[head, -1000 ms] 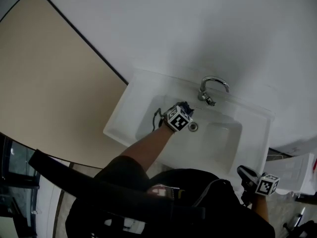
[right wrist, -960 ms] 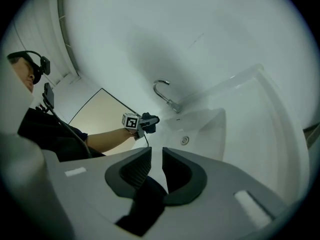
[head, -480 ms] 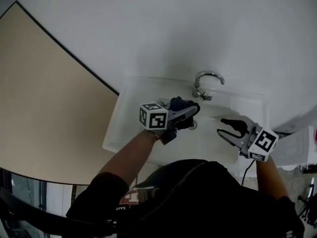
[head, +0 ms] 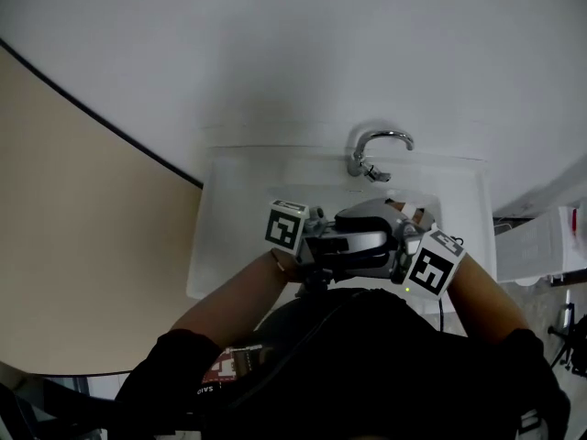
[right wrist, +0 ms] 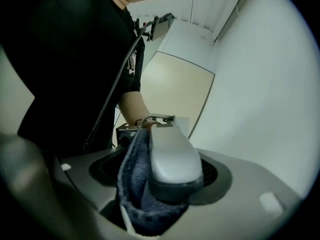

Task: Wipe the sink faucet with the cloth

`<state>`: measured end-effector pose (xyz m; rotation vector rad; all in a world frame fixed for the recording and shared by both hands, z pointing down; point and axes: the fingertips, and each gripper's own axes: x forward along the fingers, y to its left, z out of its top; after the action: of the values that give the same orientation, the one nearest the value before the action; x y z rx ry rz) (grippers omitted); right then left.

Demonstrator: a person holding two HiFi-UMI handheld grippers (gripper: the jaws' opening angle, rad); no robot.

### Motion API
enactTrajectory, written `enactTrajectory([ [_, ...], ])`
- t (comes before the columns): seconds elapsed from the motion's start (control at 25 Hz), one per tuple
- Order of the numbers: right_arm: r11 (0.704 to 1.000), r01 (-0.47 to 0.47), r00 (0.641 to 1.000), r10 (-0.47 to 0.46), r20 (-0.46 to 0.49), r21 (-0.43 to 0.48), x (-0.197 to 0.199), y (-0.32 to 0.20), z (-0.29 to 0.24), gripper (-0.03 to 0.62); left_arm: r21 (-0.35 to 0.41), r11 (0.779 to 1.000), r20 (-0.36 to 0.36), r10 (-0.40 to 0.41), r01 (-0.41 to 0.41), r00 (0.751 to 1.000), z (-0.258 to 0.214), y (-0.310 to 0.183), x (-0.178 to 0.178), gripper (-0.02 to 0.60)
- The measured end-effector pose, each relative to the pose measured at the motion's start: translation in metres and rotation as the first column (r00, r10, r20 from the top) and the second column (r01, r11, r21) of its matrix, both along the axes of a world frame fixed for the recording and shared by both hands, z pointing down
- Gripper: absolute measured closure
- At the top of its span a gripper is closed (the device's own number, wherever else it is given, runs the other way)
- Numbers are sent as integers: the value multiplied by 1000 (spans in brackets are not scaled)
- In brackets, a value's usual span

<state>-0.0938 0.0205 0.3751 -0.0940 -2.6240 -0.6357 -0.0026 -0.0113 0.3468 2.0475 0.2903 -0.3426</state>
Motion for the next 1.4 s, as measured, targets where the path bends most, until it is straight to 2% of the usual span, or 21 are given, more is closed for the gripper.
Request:
enactTrajectory([
  [0.04, 1000, -3, 1000, 3, -14, -2, 3, -1, 4, 263, -13, 1000, 3, -5, 5, 1000, 4, -1, 2, 451],
  [0.16, 999, -45, 998, 44, -42, -9, 16, -11, 14, 369, -75, 997, 4, -26, 26, 1000, 16, -7, 5, 359],
  [0.24, 998, -53, 998, 51, -38, -45, 24, -9, 19, 403, -69, 997, 15, -31, 32, 999, 24, -5, 8, 329],
  [0.32, 995, -67, 997, 64, -42, -76, 35, -10, 25, 425, -128, 991, 25, -46, 49, 999, 39, -3, 2, 316],
  [0.44, 991, -110, 994, 108, -30, -76, 59, -33, 25, 444, -264, 952, 15, -157, 156, 987, 64, -15, -33, 316],
  [0.52, 972, -225, 974, 227, 27, -68, 73, -75, 10, 448, -280, 928, 1, -257, 247, 966, 70, -26, -69, 316],
  [0.6, 905, -424, 905, 425, 8, -37, 92, -138, -7, 448, -197, 922, 7, -339, 333, 941, 72, -32, -100, 316],
  [0.64, 869, -492, 868, 494, -49, 46, 104, -171, -11, 448, -130, 918, 8, -377, 375, 926, 71, -35, -110, 316],
  [0.72, 822, -514, 801, 562, -205, 246, 123, -229, -3, 448, 8, 893, 6, -450, 450, 893, 68, -35, -120, 316],
  [0.76, 811, -502, 768, 578, -278, 301, 127, -248, 10, 448, 84, 874, 19, -483, 480, 876, 68, -34, -125, 316],
  [0.84, 811, -492, 725, 583, -367, 316, 119, -265, 39, 448, 258, 817, 77, -550, 516, 832, 73, -33, -142, 318],
  [0.92, 821, -485, 712, 571, -409, 300, 98, -267, 53, 448, 423, 736, 130, -626, 528, 769, 80, -34, -163, 339],
  [1.0, 835, -451, 689, 550, -472, 314, 77, -271, 62, 448, 523, 658, 146, -695, 542, 704, 85, -36, -182, 417],
  [1.04, 844, -424, 668, 536, -516, 328, 67, -275, 69, 448, 538, 636, 142, -715, 553, 684, 86, -37, -190, 454],
  [1.12, 863, -353, 590, 505, -630, 361, 48, -279, 94, 449, 518, 628, 129, -729, 582, 672, 84, -38, -202, 477],
  [1.16, 872, -310, 531, 489, -692, 378, 40, -281, 113, 450, 513, 629, 131, -730, 585, 671, 86, -37, -206, 477],
  [1.2, 881, -266, 460, 472, -752, 391, 35, -283, 133, 450, 523, 627, 138, -731, 577, 669, 93, -35, -210, 477],
  [1.32, 904, -156, 215, 424, -880, 398, 36, -286, 193, 451, 568, 615, 165, -736, 547, 656, 108, -24, -217, 477],
  [1.36, 909, -140, 147, 411, -900, 392, 39, -288, 205, 451, 577, 615, 178, -737, 538, 652, 108, -20, -218, 477],
  [1.4, 913, -137, 100, 399, -912, 384, 40, -290, 213, 451, 581, 613, 189, -741, 535, 644, 107, -17, -219, 477],
])
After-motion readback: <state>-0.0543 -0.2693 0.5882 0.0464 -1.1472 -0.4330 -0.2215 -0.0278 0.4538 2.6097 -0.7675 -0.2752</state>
